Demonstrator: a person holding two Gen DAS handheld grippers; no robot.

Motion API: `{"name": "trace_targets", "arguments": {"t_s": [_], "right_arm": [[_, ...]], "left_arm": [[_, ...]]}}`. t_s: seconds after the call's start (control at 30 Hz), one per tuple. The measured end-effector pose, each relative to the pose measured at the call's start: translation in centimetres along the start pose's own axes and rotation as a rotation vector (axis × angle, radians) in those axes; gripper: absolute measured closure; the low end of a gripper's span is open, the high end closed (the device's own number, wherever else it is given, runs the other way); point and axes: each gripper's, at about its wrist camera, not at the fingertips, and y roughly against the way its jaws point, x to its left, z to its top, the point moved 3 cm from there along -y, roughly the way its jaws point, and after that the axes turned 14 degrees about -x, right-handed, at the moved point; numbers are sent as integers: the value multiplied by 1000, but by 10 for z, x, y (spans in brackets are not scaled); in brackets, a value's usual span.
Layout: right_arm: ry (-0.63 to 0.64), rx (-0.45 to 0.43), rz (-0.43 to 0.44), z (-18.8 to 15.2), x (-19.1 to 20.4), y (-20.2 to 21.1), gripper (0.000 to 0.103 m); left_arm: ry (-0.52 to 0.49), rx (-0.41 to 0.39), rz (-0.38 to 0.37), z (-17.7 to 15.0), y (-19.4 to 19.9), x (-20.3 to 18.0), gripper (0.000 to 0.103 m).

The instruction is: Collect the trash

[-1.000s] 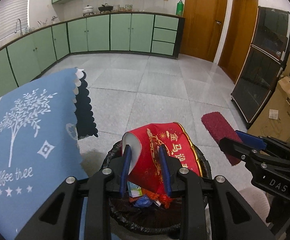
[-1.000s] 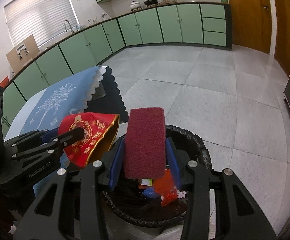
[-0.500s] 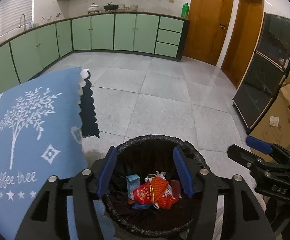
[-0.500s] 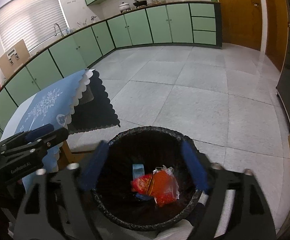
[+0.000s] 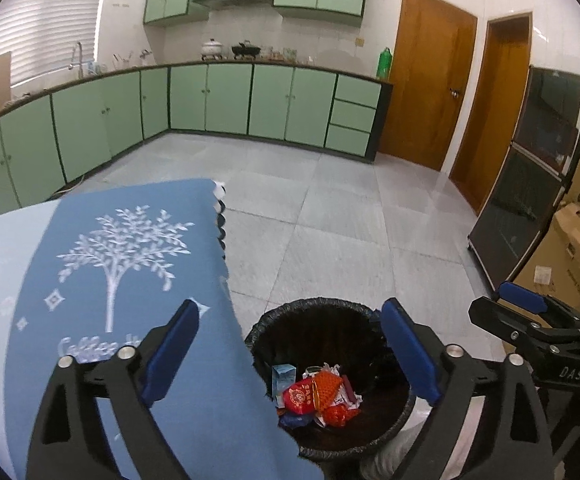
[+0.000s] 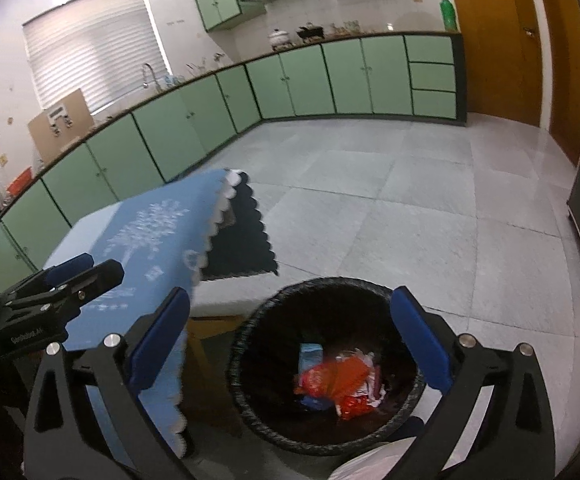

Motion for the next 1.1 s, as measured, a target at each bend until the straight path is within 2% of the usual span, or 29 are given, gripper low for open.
{"name": "trace_targets", "arguments": {"t_s": [0.2,0.67,1.1], "right_arm": [[48,-33,39,12,32,33,5],[99,-76,68,18,70,91,5],[145,-105,116,18,101,113,5]], "left_arm": [[1,-45,23,12,41,4,9],[-9,-117,59,19,117,12,6],[-19,-154,75,14,153,12,6]]}}
